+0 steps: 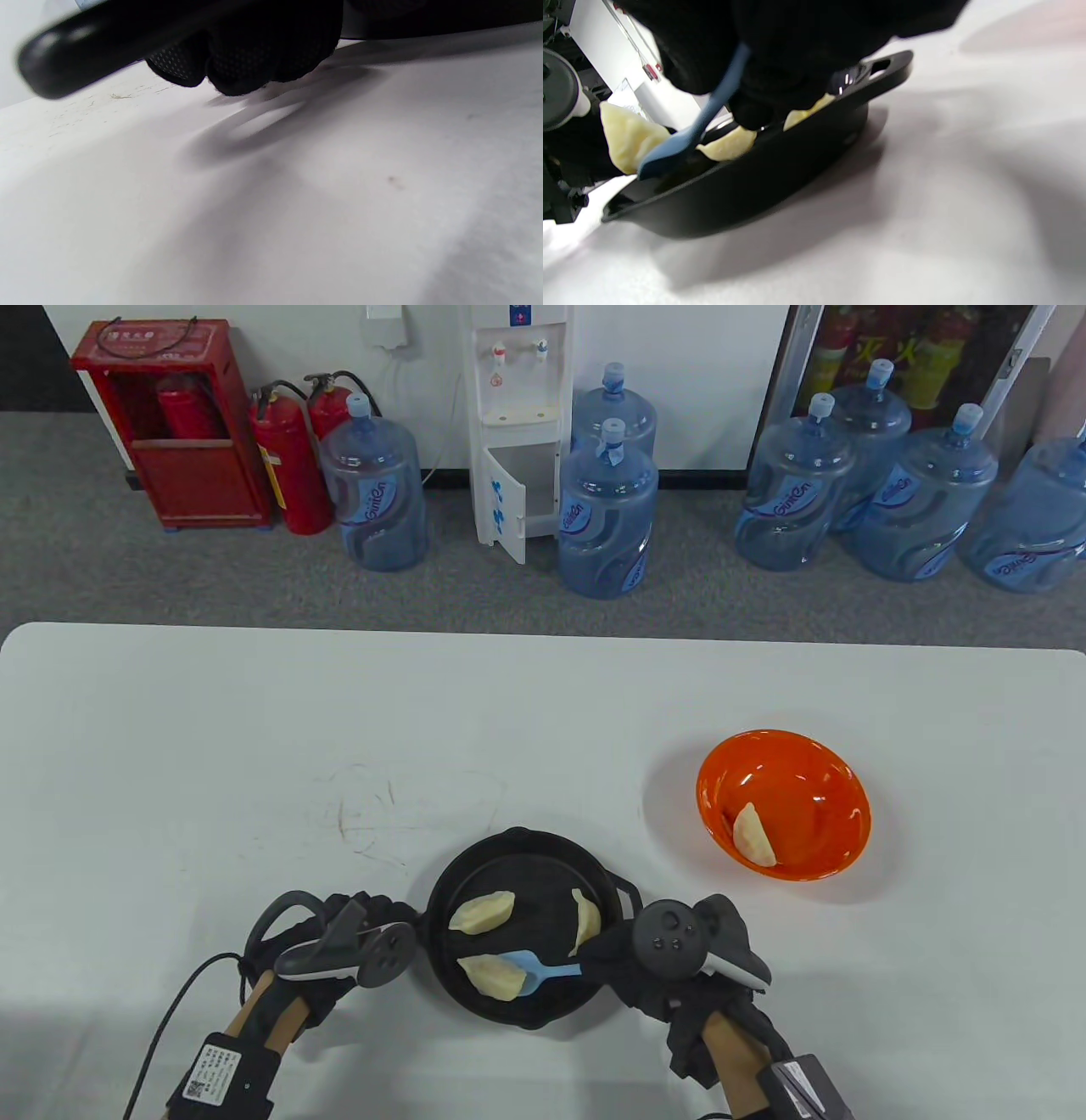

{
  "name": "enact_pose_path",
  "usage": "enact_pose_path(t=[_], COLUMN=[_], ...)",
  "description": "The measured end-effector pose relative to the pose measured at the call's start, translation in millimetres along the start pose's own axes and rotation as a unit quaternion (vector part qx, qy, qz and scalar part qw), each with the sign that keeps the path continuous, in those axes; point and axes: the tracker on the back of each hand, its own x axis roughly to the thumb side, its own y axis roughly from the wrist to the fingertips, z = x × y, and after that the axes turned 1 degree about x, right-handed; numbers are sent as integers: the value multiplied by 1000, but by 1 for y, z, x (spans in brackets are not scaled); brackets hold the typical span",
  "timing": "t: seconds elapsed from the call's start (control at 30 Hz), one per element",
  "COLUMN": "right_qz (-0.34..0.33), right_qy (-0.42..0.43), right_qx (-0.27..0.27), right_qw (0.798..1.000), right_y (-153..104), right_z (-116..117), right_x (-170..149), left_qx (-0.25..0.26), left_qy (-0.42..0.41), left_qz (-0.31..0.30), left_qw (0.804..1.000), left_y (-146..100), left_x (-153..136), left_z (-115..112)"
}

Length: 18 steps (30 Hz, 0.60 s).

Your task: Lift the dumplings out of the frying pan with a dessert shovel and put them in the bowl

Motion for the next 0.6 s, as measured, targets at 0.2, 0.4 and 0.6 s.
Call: enact_pose_path(t=[0.2, 0.4, 0.6], right_qz=[19, 54, 79], right_qy=[22, 24, 35], right_qx=[-54, -92, -107], right_qw=[998, 994, 990], right_y=[-13, -27, -36], right_z=[-21, -37, -46], right_x=[-8, -23, -35], left_qx=[1, -2, -1], left_qy=[-4, 7, 2], left_qz=[0, 4, 2], left_qw=[1000, 1000, 1000], left_y=[0, 0, 0], left_x=[0, 1, 0], left_z=[0, 0, 0])
